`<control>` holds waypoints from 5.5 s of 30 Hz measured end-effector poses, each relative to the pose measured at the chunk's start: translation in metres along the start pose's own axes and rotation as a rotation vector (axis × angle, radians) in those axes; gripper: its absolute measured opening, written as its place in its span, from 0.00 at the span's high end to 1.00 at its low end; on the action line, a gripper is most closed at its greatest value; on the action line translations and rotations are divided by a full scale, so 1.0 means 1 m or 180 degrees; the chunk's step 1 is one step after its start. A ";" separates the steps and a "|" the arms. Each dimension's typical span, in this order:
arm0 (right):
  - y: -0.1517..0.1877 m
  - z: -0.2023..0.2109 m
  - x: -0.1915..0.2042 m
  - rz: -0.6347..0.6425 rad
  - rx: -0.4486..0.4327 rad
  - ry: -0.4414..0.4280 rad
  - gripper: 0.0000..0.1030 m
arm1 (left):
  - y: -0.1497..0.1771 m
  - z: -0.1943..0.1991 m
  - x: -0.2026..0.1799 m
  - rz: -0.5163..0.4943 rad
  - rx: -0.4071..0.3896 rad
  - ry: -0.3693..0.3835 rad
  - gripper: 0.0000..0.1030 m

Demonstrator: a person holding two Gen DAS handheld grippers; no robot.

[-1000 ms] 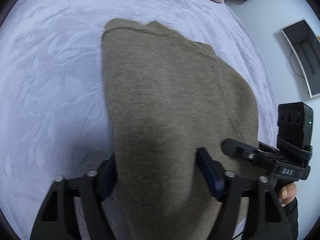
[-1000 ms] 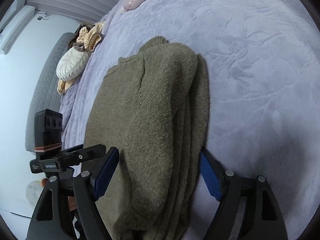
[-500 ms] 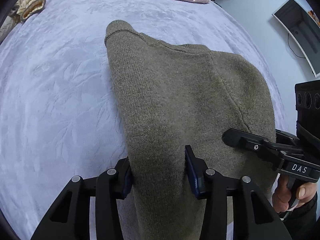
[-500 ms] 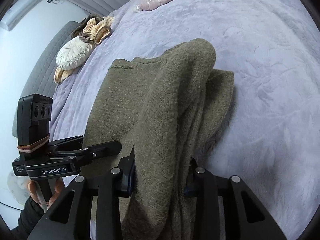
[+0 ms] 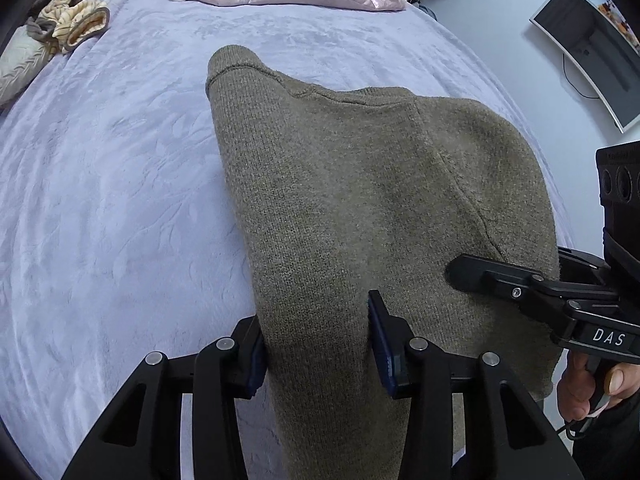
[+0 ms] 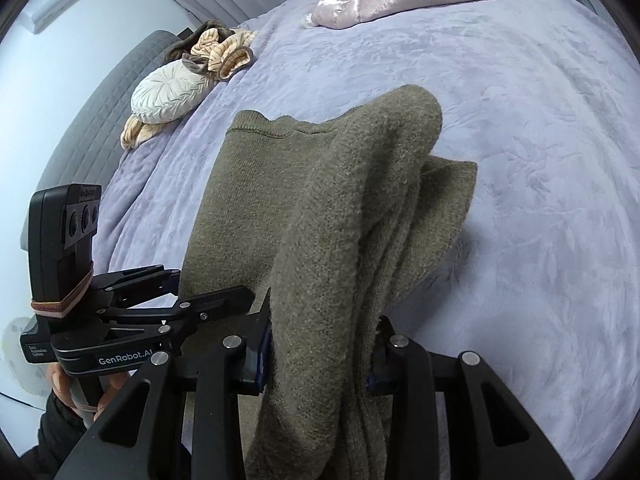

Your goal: Fold small clothes

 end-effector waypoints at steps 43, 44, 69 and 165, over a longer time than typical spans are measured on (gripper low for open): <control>0.117 -0.025 0.073 0.0167 0.0057 -0.0031 0.64 | 0.141 0.008 0.008 0.0026 0.0013 -0.0349 0.57; 0.117 -0.027 0.073 0.0168 0.0064 -0.0033 0.64 | 0.142 0.007 0.009 0.0035 0.0011 -0.0342 0.57; 0.114 -0.031 0.024 -0.0248 0.0002 -0.0141 0.40 | 0.136 0.026 0.043 0.0184 -0.0415 -0.1224 0.12; 0.166 0.003 0.083 0.1257 0.0132 0.1436 0.23 | 0.170 0.036 0.002 0.0227 -0.0305 -0.1132 0.00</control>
Point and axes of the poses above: each gripper's, at about its wrist camera, not at the fingertips, and z roughly against the way its jaws point, x to its left, y to its underside, the point moved 9 cm from there along -z, roughly the way its jaws point, and after that the axes turned 9 degrees about x, right-handed, at the moved point
